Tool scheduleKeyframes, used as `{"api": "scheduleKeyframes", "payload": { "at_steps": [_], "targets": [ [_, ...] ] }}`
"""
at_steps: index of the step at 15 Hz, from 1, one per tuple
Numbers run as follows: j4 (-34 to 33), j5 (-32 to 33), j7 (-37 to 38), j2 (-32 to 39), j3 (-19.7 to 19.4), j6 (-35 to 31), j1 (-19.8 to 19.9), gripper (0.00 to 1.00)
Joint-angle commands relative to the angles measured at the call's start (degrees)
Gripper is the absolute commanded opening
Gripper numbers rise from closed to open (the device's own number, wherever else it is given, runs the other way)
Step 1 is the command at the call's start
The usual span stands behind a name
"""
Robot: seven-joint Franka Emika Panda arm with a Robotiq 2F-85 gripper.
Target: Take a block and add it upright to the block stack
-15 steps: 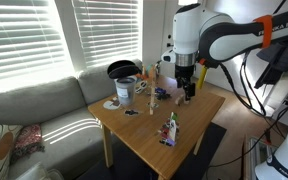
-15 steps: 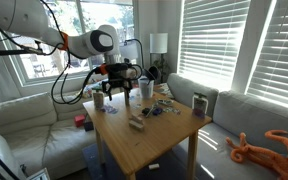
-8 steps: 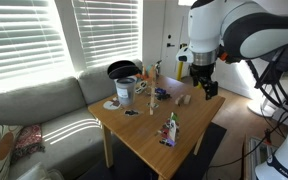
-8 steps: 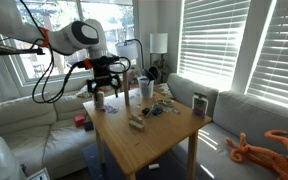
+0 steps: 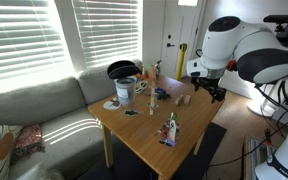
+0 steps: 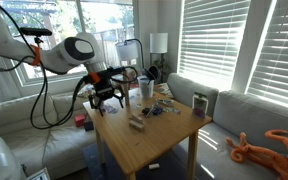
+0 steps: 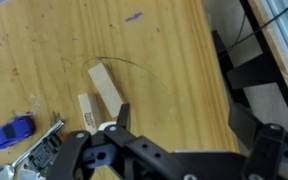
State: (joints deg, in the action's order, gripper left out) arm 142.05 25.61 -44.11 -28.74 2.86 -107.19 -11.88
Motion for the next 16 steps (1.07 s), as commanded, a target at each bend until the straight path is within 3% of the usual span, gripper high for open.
{"api": "scheduleKeyframes", "payload": {
  "at_steps": [1,6,11,16],
  "targets": [
    [1.0,1.6,-0.9,0.1,-0.3,-1.9,0.6,1.0],
    [1.9,3.0,-2.4,0.6,-1.1,-3.7,1.5,1.0],
    [-1.5,3.4,-12.0,4.1,-1.2,2.1,1.0,1.0],
    [-1.5,5.2,-13.4,6.3,-0.6,-2.4,1.5,1.0]
  ]
}}
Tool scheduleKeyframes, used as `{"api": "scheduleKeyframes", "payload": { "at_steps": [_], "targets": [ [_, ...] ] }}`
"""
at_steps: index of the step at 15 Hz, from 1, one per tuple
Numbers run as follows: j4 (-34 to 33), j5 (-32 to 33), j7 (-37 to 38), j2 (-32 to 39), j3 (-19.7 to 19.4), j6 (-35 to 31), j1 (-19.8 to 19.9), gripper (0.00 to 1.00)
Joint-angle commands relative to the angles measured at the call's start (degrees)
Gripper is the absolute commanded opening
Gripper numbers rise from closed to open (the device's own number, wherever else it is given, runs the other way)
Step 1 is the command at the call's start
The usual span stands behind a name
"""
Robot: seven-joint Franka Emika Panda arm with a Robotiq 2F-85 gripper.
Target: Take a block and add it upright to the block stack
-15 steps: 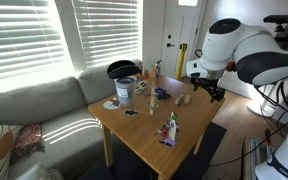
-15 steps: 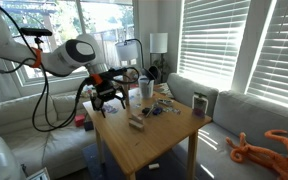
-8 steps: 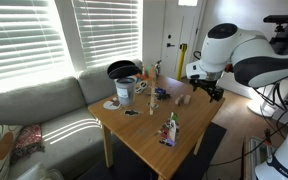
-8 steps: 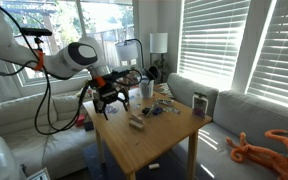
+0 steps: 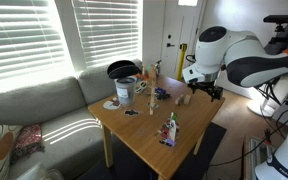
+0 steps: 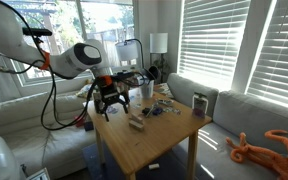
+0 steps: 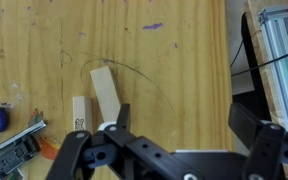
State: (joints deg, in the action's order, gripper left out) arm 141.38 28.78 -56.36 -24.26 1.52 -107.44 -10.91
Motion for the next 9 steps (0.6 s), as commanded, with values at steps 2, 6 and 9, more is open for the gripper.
{"api": "scheduleKeyframes", "payload": {
  "at_steps": [2,6,9],
  "targets": [
    [-0.3,2.3,0.2,2.1,1.2,-5.0,0.6,1.0],
    [0.4,2.3,0.6,3.2,1.5,-7.4,1.1,0.96],
    [0.1,2.8,0.0,4.9,1.2,-7.3,1.6,0.82]
  ]
}}
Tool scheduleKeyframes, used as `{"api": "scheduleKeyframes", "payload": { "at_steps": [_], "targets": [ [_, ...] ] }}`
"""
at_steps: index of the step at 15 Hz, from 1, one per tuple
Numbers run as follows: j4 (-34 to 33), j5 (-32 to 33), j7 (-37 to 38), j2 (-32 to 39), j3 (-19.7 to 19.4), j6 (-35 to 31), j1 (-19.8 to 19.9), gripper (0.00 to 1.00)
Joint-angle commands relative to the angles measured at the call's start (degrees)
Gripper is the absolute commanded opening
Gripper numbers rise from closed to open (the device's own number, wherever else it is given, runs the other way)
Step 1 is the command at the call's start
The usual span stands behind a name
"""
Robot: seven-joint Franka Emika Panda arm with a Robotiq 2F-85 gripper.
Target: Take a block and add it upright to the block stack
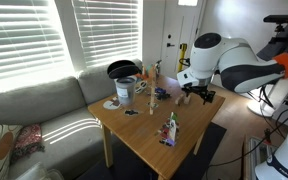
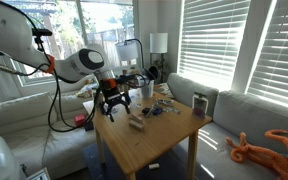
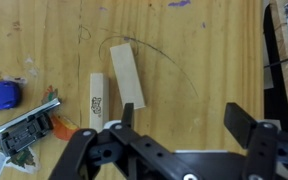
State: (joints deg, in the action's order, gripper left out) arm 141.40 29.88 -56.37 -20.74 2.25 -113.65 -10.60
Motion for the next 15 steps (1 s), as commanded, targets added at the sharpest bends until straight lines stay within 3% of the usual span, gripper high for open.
{"api": "scheduleKeyframes", "payload": {
  "at_steps": [1,9,15],
  "targets": [
    [-0.2,1.9,-0.6,2.0,0.4,-0.8,1.4,0.74],
    [-0.5,12.1,-0.6,4.7,3.4,0.3,0.7,0.81],
    [0.1,17.1,0.2,6.3,4.3,-0.1,0.6,0.75]
  ]
}}
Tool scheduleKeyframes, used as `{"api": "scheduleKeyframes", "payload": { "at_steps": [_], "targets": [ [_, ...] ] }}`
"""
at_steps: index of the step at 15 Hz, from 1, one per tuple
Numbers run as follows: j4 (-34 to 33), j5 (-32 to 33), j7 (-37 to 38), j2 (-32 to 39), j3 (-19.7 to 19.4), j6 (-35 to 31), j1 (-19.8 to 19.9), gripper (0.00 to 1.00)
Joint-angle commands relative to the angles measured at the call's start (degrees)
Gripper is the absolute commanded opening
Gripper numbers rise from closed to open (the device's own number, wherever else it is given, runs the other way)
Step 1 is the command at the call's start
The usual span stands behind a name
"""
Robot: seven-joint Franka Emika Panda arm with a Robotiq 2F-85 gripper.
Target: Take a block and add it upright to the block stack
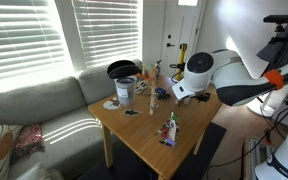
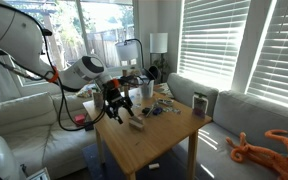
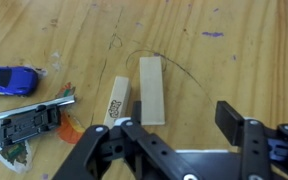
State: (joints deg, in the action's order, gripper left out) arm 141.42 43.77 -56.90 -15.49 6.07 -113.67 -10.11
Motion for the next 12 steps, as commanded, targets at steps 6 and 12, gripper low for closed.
{"api": "scheduleKeyframes", "payload": {
  "at_steps": [6,12],
  "targets": [
    [1.2,6.5,5.2,2.0,1.3,-0.8,-0.2,0.76],
    [1.4,9.5,9.8,3.1,1.7,-0.9,-0.2,0.7]
  ]
}}
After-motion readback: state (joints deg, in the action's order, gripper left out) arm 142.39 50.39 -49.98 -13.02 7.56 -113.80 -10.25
